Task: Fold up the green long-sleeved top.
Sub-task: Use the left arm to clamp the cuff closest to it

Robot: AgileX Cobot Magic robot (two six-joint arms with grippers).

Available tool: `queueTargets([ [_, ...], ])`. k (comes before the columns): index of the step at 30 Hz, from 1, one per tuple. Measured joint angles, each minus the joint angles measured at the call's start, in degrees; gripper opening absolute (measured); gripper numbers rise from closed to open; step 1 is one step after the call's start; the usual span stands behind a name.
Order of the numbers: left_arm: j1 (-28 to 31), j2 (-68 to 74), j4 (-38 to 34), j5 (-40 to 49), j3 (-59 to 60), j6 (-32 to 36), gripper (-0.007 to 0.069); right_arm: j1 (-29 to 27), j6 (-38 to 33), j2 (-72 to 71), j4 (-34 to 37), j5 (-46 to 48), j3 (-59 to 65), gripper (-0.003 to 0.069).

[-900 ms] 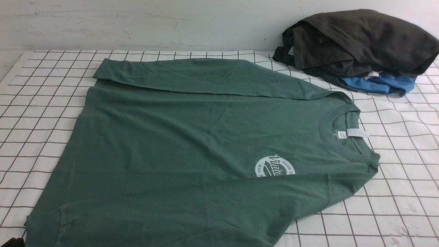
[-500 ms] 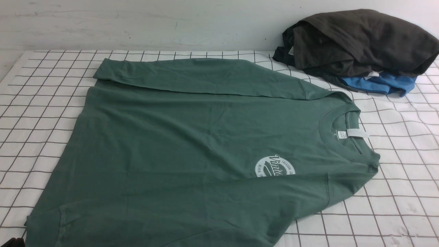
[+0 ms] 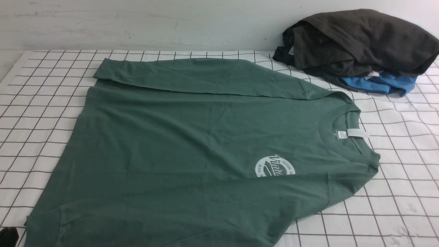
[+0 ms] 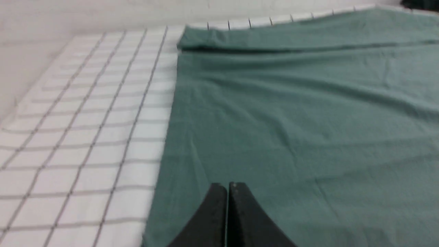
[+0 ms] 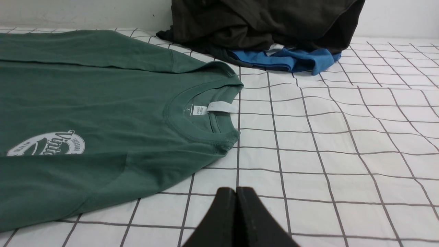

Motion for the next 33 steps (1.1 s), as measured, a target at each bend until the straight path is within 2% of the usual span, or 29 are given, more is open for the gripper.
queueTargets([
  [2, 0.00, 0.00, 0.00, -7.95, 0.00, 0.00, -0.0007, 0.00, 0.00, 0.00, -0.96, -5.28, 0.18, -0.0018],
  [3, 0.00, 0.00, 0.00, -8.69, 0.00, 0.00, -0.0007, 0.00, 0.00, 0.00, -1.10, -6.76, 0.18, -0.0018],
  [6, 0.00, 0.00, 0.00, -22.29, 0.00, -0.05, -0.0007, 0.00, 0.83, 0.00, -1.55, -22.26, 0.18, -0.0018],
  [8, 0.00, 0.00, 0.00, -26.70, 0.00, -0.05, -0.0007, 0.00, 2.27, 0.00, -1.56, -30.78, 0.18, -0.0018],
  [9, 0.00, 0.00, 0.00, -27.30, 0.00, -0.05, -0.0007, 0.00, 2.37, 0.00, -1.56, -31.68, 0.18, -0.0018],
  [10, 0.00, 0.00, -0.05, -32.30, 0.00, -0.91, -0.0007, 0.00, 3.66, 0.00, -1.33, -38.37, 0.18, -0.0018],
  [11, 0.00, 0.00, -0.05, -35.04, 0.00, -2.15, -0.0007, 0.00, 4.43, 0.00, -1.14, -40.87, 0.18, -0.0018],
  [13, 0.00, 0.00, -0.10, -39.84, 0.00, -5.08, -0.0007, 0.00, 5.93, 0.00, -0.79, -43.01, 0.18, -0.0018],
  [18, 0.00, 0.20, -0.10, -44.04, -0.88, -12.43, -0.0007, 0.00, 9.60, 0.00, 0.58, -44.52, 0.01, -0.0018],
  [20, 0.00, 3.65, -0.10, -41.50, -6.51, -13.26, -0.0007, 0.00, 9.84, 1.19, 0.69, -42.24, -2.53, -0.0018],
  [23, 0.00, 9.56, -0.10, -37.47, -15.60, -10.98, -0.0007, 0.00, 9.89, 6.25, -0.47, -38.52, -9.53, -0.0015],
  [24, 0.00, 15.70, -0.10, -33.44, -22.77, -7.61, -0.0007, 0.00, 9.89, 10.73, -2.17, -35.52, -14.49, -0.0014],
  [26, 0.00, 20.15, -0.05, -31.48, -27.23, -5.85, -0.0007, 0.00, 9.89, 14.52, -3.40, -33.09, -18.15, -0.0013],
  [28, 0.00, 28.59, -0.05, -25.96, -33.92, -2.89, -0.0007, 0.00, 9.95, 22.62, -6.04, -25.09, -24.83, -0.0013],
  [31, 0.00, 40.07, -0.05, -9.83, -42.71, -1.21, -0.0007, 0.44, 10.54, 32.50, -6.62, -8.90, -31.77, -0.0013],
  [33, 0.00, 46.40, -0.05, 5.71, -47.88, -0.83, -0.0007, 1.72, 9.87, 40.47, -5.08, 5.54, -36.92, -0.0013],
])
